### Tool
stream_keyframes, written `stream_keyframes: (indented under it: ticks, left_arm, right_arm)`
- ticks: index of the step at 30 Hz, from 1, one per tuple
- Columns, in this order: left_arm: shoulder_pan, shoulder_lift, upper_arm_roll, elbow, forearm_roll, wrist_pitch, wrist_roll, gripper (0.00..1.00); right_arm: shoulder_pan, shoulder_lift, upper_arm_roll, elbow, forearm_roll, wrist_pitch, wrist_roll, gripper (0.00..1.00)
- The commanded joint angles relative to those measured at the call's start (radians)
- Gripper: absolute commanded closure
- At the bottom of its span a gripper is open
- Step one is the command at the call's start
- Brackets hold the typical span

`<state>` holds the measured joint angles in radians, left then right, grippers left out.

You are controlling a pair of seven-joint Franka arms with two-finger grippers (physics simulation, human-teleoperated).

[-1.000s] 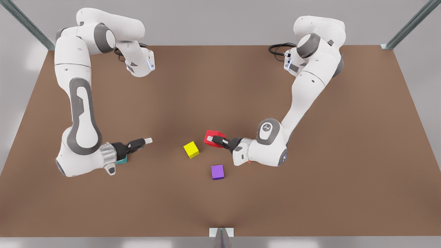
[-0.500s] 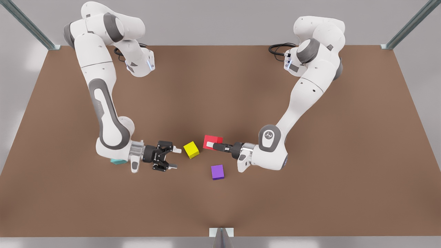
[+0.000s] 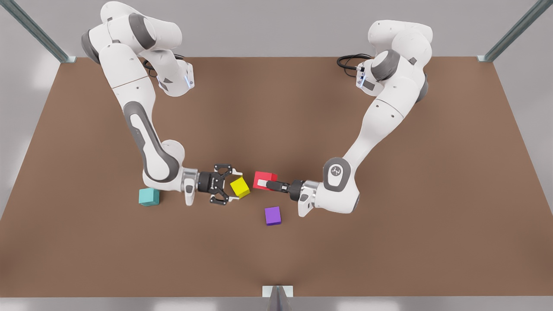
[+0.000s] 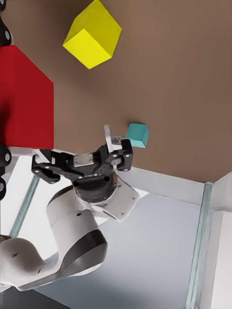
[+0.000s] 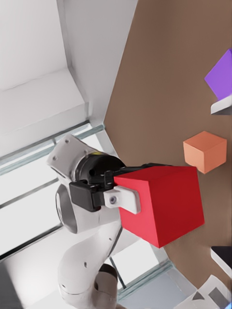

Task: Pick up red wooden cube and pass to hand red wooden cube and place in blue wooden cube

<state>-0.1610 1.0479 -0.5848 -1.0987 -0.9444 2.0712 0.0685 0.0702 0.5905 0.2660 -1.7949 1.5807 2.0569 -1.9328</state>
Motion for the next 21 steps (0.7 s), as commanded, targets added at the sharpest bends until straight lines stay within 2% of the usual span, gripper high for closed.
stream_keyframes:
  ticks: [1, 21]
  left_arm:
    - [0.0, -0.002, -0.001, 0.0, -0.011, 0.004, 0.156, 0.32]
    - [-0.022, 0.004, -0.007, 0.022, -0.027, 0.069, 0.123, 0.31]
  right_arm:
    - [-0.001, -0.006, 0.004, -0.011, 0.004, -0.029, -0.456, 0.0]
    - [0.011, 0.043, 0.056, 0.015, 0.11, -0.041, -0.448, 0.0]
